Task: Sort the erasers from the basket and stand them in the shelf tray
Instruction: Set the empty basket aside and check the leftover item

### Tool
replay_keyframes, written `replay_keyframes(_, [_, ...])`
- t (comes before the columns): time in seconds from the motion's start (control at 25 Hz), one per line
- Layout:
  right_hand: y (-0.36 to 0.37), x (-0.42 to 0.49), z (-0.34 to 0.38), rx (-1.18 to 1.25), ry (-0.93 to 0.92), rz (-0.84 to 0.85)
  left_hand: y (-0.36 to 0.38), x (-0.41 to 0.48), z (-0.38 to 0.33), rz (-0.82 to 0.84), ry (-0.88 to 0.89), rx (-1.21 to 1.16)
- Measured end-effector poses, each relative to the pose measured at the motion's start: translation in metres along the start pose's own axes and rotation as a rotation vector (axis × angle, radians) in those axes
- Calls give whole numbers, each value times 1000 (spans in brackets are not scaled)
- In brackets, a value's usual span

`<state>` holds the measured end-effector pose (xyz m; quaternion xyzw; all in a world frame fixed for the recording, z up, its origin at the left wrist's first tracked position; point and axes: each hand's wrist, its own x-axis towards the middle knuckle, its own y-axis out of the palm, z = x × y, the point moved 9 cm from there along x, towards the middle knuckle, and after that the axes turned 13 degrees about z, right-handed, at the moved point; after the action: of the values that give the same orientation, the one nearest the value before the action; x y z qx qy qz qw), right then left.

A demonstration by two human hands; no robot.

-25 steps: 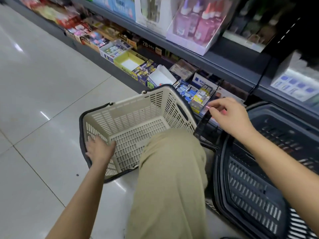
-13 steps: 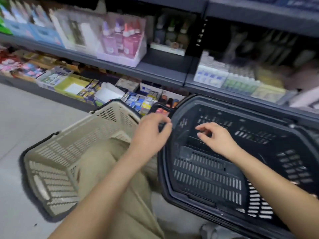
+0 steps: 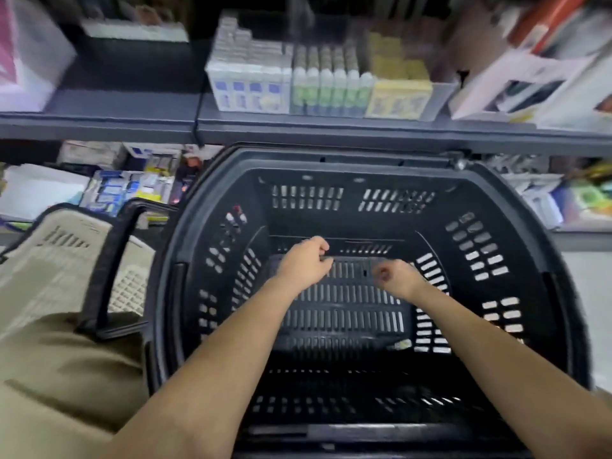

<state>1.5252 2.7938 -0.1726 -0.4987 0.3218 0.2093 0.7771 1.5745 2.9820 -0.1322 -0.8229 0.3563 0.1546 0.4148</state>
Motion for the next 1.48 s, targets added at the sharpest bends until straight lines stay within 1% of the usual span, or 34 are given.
replay_keyframes(0.08, [29,13,-21,-183,23,165,25,14,10,87,-16,67])
replay_keyframes(0.16, [63,20,-38,-323,0,336,49,24,17,178,-29,115])
replay_keyframes(0.24, [91,21,-54,-384,4,452,68,26,21,232,-15,103])
replay_keyframes(0.28, [100,20,-61,-412,7,485,76,26,22,253,-10,90])
replay_keyframes(0.44, [112,25,-77,-656,-16,482,93,27,35,310,-45,36])
replay_keyframes(0.52, [118,28,-79,-778,-31,512,93,27,39,317,-56,26])
replay_keyframes(0.6, [128,31,-80,-848,-37,556,93,27,42,318,-64,16])
replay_keyframes(0.72, [137,30,-78,-876,-70,583,92,25,43,321,-78,10])
replay_keyframes(0.76, [139,29,-79,-850,-69,593,91,24,43,325,-84,6])
replay_keyframes(0.84, [136,28,-77,-699,-53,580,89,24,43,334,-94,-5])
replay_keyframes(0.92, [122,29,-63,-428,-66,525,87,23,42,343,-112,-13])
replay_keyframes(1.04, [97,27,-21,66,-128,495,86,19,39,396,-142,-43])
replay_keyframes(1.12, [73,21,12,260,-200,443,79,18,30,398,-130,-122])
replay_keyframes(1.2, [46,9,38,385,-274,378,57,14,16,328,-90,-214])
replay_keyframes(1.32, [11,-12,64,550,-381,293,24,0,-4,233,-12,-292])
replay_keyframes(1.48, [-33,-49,93,575,-524,112,-19,-29,-34,110,126,-402])
